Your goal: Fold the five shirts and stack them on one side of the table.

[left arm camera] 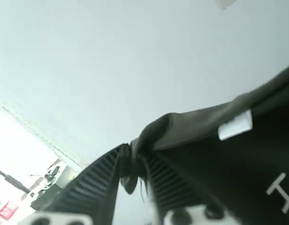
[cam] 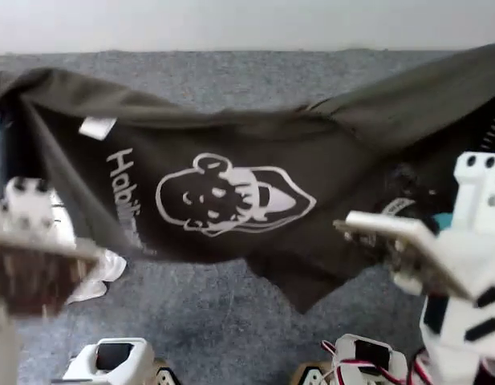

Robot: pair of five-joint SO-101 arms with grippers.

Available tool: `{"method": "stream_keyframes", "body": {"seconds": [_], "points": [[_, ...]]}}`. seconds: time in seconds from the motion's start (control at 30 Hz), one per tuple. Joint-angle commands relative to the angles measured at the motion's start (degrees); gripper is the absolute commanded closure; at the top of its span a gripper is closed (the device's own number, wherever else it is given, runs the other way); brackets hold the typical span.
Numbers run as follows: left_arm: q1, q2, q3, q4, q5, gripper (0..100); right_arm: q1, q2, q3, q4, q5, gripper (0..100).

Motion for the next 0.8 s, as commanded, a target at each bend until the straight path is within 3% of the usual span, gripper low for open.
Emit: {"method": "stream_keyframes", "body": {"seconds": [0.0,0.17,0.37,0.53,0.67,0.77], "points": [[-3.43,-2.99,-1.27,-1.32,-3.52,99,1.54,-0.04,-4.66,-1.1,0.88,99.0],[-8.7,-6.07,-1.01,-1.32,-4.04,98,6.73,0.04,-8.0,-1.45,0.62,99.0],[-9.32,-6.24,2.77,-0.88,-3.87,98,6.81,1.27,-7.12,-1.1,0.44,99.0],[-9.49,-6.68,16.31,-0.88,-3.87,98,6.64,6.2,-2.29,-0.48,0.53,99.0],[-9.14,-6.15,31.78,-1.41,-3.87,98,1.27,11.47,3.87,3.74,0.88,99.0],[-7.56,-6.07,47.34,-7.91,-3.87,98,-2.68,16.31,10.55,4.62,0.53,99.0]]}}
